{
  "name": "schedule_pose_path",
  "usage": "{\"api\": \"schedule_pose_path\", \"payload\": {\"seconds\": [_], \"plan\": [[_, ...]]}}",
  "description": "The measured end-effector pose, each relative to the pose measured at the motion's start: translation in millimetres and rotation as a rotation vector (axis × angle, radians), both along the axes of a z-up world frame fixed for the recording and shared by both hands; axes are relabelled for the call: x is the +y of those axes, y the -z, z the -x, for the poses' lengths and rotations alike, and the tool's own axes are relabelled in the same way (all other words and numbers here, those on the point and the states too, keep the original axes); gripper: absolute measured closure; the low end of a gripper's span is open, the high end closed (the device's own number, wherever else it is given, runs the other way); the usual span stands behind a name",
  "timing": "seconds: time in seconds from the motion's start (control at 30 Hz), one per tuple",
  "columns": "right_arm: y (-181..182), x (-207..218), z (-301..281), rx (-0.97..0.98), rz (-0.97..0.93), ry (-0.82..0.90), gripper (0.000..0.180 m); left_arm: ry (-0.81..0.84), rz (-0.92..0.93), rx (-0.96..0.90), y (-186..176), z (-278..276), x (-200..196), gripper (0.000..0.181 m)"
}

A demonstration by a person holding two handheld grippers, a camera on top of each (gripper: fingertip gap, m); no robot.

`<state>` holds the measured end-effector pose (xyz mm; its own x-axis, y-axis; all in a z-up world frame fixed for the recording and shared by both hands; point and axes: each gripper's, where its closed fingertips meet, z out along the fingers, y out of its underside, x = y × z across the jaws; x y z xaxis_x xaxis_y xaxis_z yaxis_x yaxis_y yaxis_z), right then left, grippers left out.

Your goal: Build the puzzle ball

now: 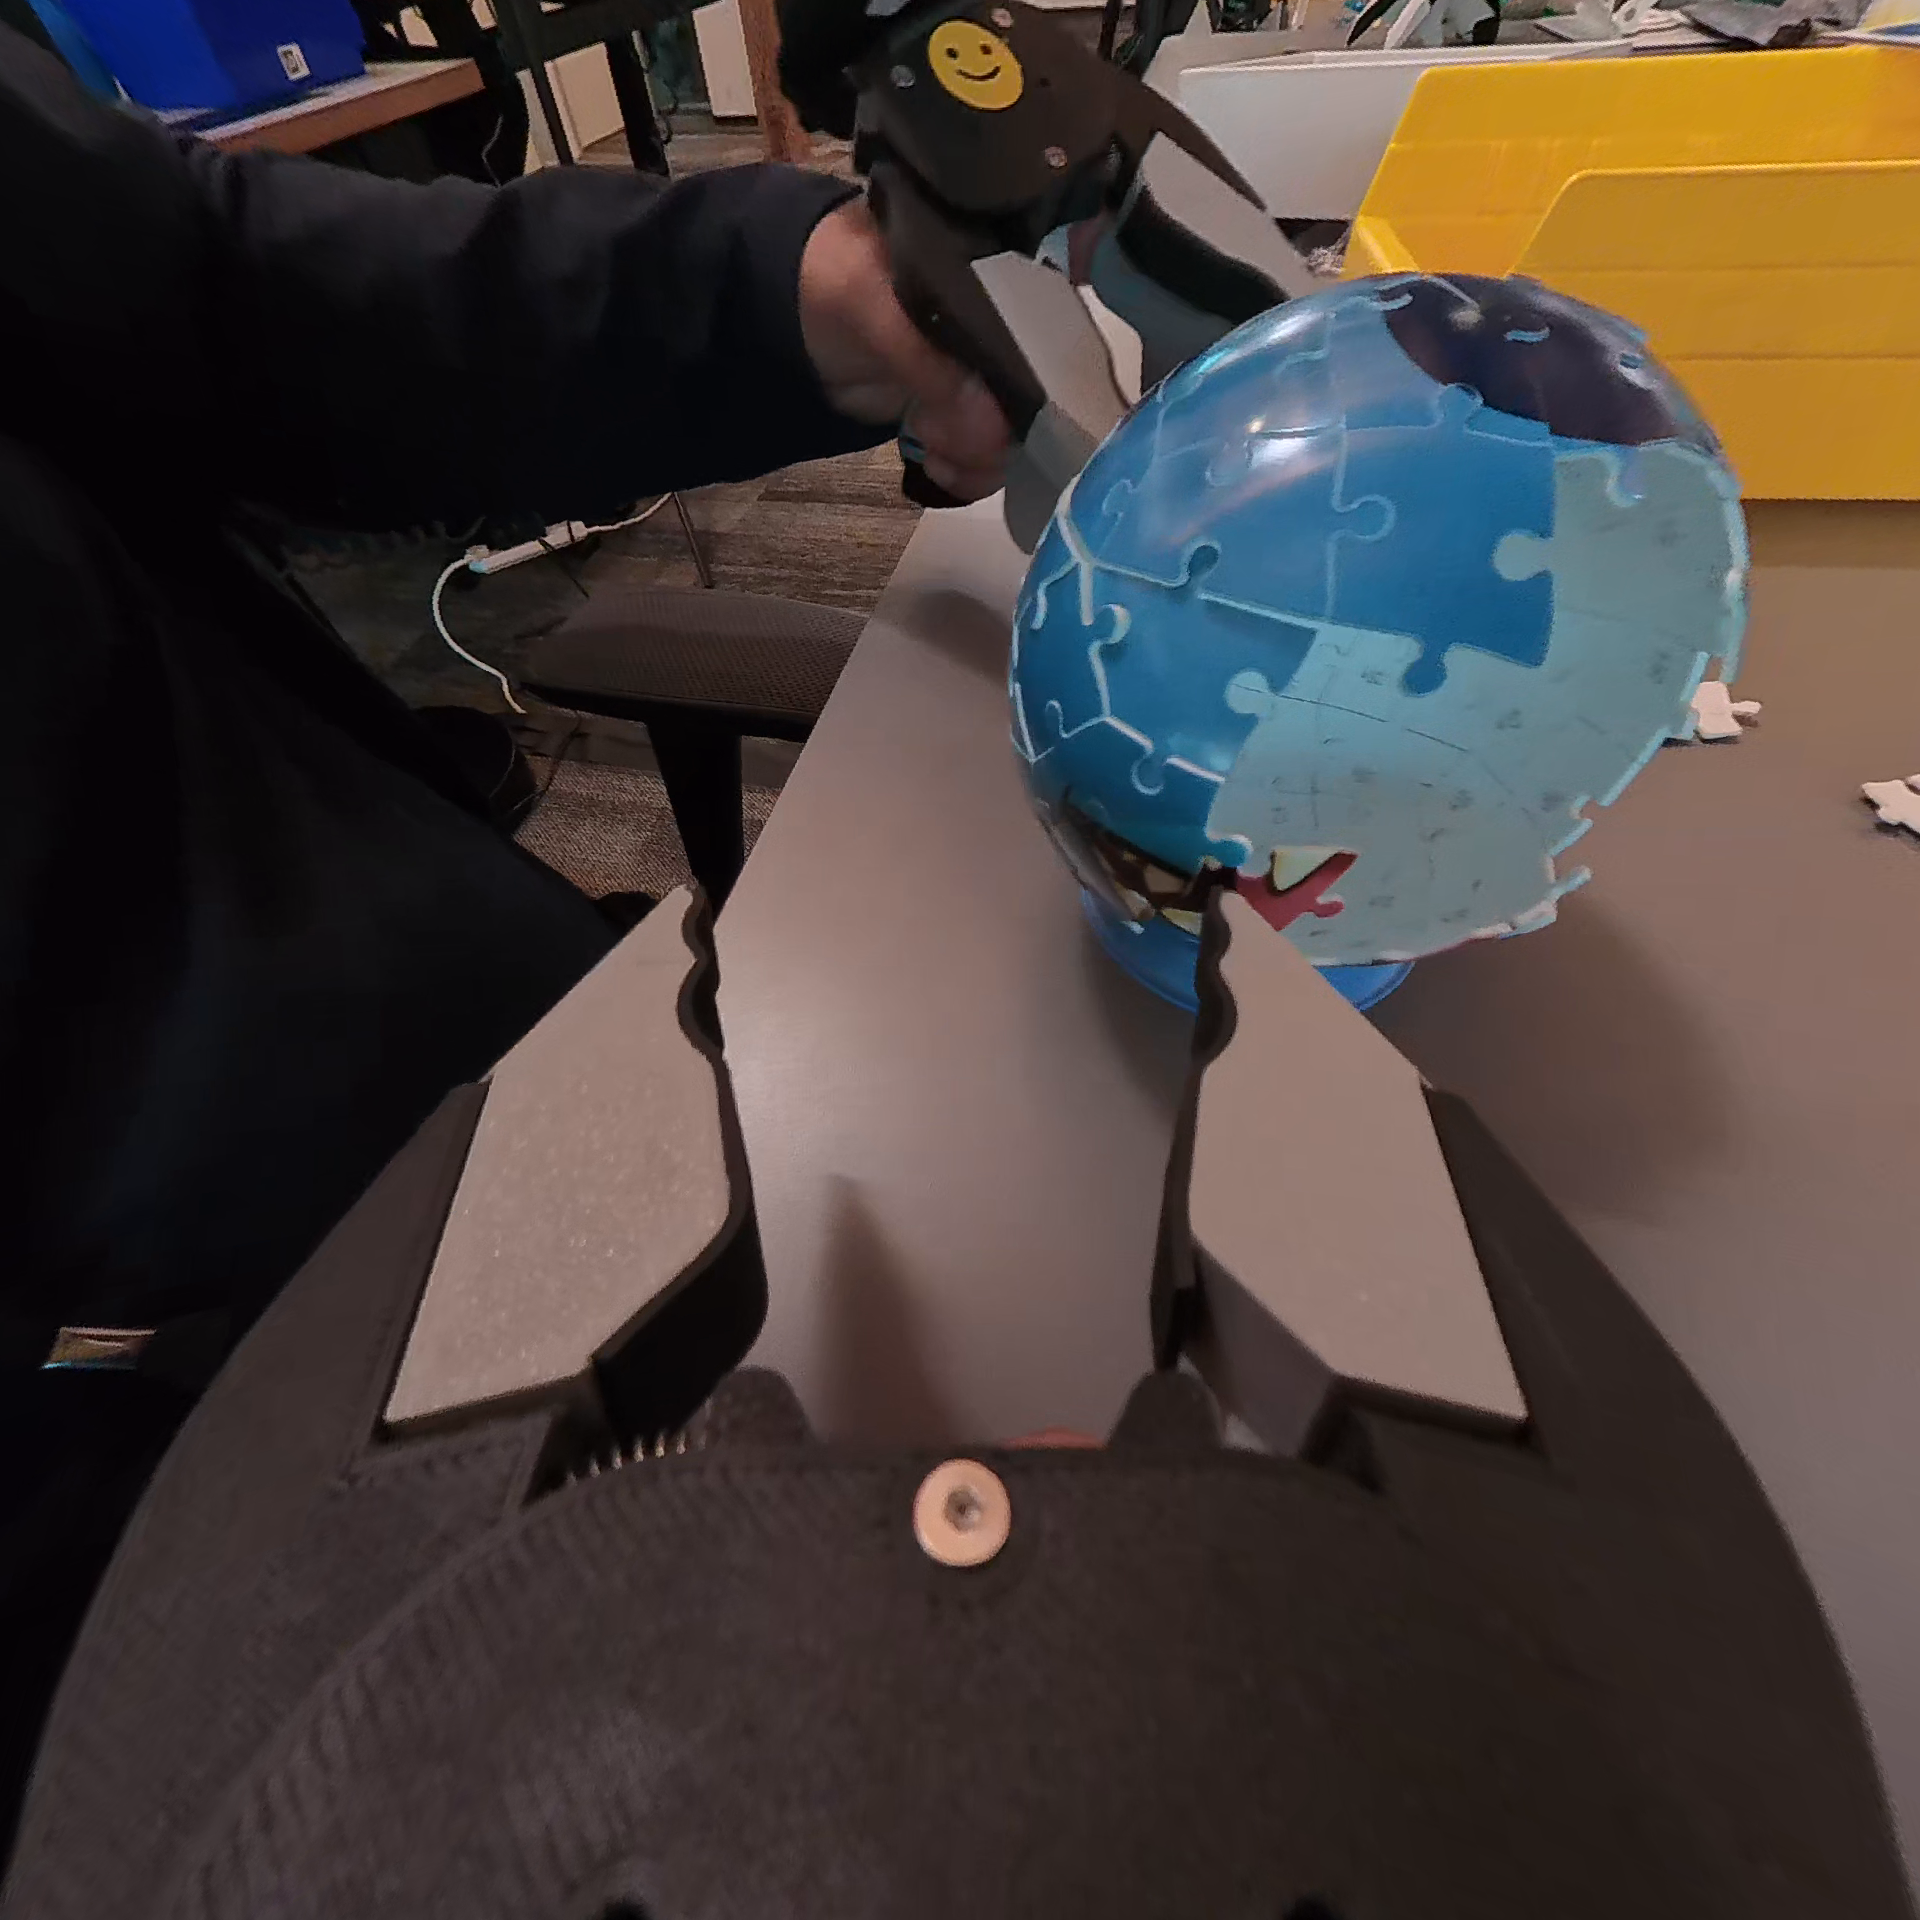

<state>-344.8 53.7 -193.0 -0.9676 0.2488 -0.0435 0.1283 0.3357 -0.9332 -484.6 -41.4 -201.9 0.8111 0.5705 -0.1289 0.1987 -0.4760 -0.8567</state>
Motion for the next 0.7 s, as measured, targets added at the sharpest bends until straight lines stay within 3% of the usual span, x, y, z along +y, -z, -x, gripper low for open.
{"api": "schedule_pose_path", "payload": {"seconds": [0.17,0.37,0.7], "plan": [[-0.5,18.9,6.8,0.036,-0.039,0.061,0.087,-0.040,0.058,0.009,6.3,10.0,-12.8,0.086],[-31.6,53.4,11.9,0.011,0.097,0.100,0.088,-0.056,0.047,-0.029,16.5,11.4,-18.2,0.087],[-40.6,84.4,18.8,0.044,0.078,0.169,0.089,0.098,-0.006,-0.058,13.7,-23.7,-1.2,0.083]]}}
